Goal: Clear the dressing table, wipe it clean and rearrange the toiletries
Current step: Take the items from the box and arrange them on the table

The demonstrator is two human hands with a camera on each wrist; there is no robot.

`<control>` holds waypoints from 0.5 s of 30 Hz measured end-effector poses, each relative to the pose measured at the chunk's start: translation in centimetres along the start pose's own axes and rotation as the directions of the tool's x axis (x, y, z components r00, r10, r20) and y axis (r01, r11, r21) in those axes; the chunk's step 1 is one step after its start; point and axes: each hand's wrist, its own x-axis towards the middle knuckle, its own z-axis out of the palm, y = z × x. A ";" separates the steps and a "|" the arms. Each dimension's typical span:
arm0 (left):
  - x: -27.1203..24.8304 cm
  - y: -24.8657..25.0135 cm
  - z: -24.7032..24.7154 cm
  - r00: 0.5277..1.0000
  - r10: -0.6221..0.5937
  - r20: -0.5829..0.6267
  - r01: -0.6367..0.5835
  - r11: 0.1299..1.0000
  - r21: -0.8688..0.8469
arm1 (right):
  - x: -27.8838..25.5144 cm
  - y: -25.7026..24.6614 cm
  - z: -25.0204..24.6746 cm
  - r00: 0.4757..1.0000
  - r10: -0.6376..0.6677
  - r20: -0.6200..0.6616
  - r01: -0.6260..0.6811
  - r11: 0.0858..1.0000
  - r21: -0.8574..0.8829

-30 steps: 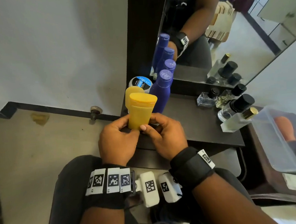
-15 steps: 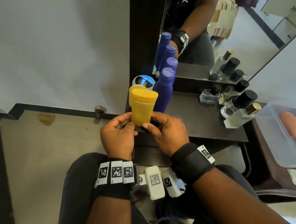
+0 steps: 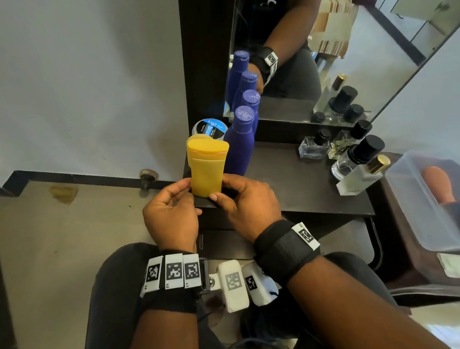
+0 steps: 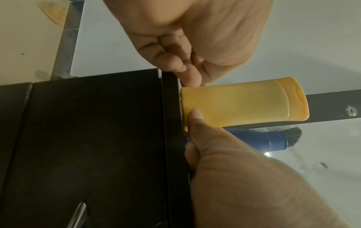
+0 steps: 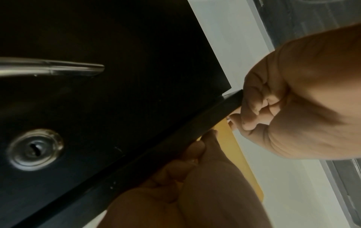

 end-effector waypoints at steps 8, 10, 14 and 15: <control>-0.5 0.6 -0.5 0.978 0.148 -0.144 -0.157 0.986 -0.054 | -0.1 -0.3 -0.7 0.999 0.038 0.013 -0.039 0.998 0.053; -1.5 1.1 -0.5 0.952 0.270 -0.146 -0.279 0.959 -0.046 | -0.2 -0.3 -1.4 0.997 0.075 0.029 -0.078 0.989 0.127; -5.3 1.9 0.7 0.870 0.492 0.040 -0.494 0.868 0.048 | -1.5 0.0 -2.6 0.982 0.140 0.130 -0.176 0.927 0.330; -6.7 2.0 1.5 0.844 0.521 0.130 -0.531 0.845 0.062 | -2.2 0.6 -3.4 0.980 0.127 0.151 -0.173 0.921 0.350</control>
